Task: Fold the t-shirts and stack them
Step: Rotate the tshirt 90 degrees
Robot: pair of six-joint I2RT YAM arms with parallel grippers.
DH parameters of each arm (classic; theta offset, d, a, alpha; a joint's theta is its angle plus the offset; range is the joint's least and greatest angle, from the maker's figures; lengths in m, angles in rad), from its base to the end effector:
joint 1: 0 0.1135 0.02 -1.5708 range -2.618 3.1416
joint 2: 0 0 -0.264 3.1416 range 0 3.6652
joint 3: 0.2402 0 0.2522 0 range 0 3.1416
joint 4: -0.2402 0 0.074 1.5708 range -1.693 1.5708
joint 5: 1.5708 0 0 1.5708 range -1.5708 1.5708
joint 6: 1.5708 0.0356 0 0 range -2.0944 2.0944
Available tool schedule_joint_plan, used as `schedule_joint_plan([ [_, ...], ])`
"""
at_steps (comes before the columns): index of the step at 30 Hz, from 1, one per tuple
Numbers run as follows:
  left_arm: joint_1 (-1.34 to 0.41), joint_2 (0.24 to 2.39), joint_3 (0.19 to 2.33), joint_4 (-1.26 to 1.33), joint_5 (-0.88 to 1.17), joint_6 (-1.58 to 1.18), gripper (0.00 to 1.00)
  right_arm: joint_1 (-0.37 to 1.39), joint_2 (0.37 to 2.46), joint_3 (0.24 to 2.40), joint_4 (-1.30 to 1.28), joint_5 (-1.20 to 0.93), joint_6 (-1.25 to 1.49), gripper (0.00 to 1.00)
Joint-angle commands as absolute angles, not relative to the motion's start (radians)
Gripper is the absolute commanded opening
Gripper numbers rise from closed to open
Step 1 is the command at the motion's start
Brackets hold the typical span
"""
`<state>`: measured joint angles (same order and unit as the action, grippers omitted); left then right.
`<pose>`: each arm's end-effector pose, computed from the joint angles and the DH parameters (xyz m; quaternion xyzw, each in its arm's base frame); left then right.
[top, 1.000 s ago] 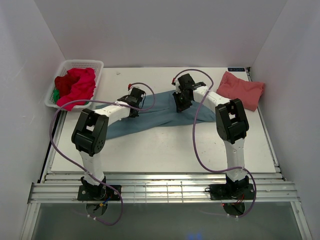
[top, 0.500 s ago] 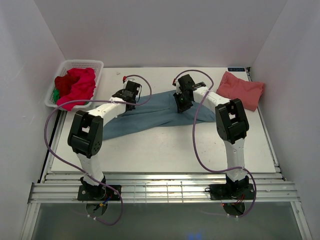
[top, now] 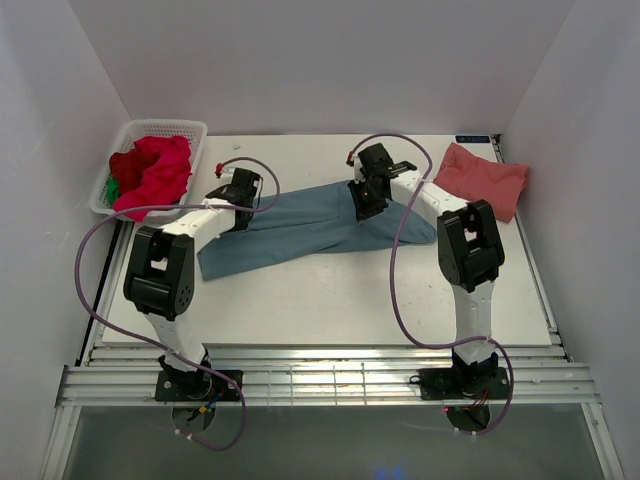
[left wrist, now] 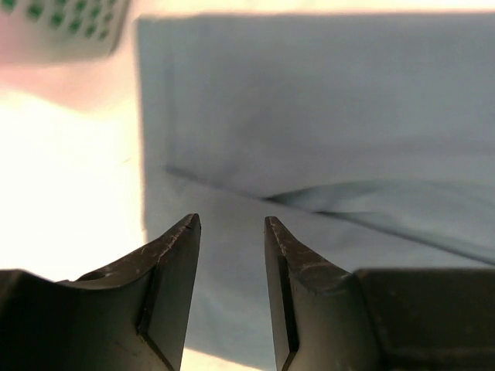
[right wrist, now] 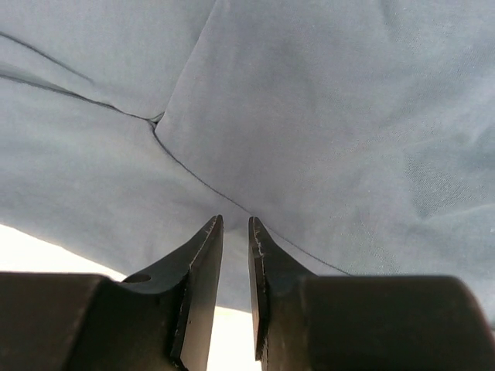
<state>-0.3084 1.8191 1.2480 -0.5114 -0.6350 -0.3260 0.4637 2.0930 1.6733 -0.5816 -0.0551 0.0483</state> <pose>0.3604 -0.0927 0.1968 -0.0836 0.9211 0.2162 0.3127 0.4096 0.2070 0.2050 -0.2054 0.9372 0.0967 0.2650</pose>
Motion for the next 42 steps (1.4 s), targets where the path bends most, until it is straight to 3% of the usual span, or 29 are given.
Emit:
schedule_joint_plan([
  [1,-0.25,1.711,1.186,-0.586,-0.654,-0.416,0.5,0.477,2.03,1.715,-0.603,-0.058,0.032,0.26],
  [7,-0.19,1.654,1.1,-0.543,-0.614,-0.436,0.5,0.48,2.006,1.713,-0.604,-0.06,0.014,0.27],
  [30,-0.067,1.764,1.08,-0.364,-0.525,-0.37,0.48,0.483,2.085,1.718,-0.568,0.05,0.015,0.27],
  [42,-0.067,1.717,1.065,-0.374,-0.476,-0.383,0.43,0.453,2.282,1.957,-0.546,0.178,0.031,0.24],
])
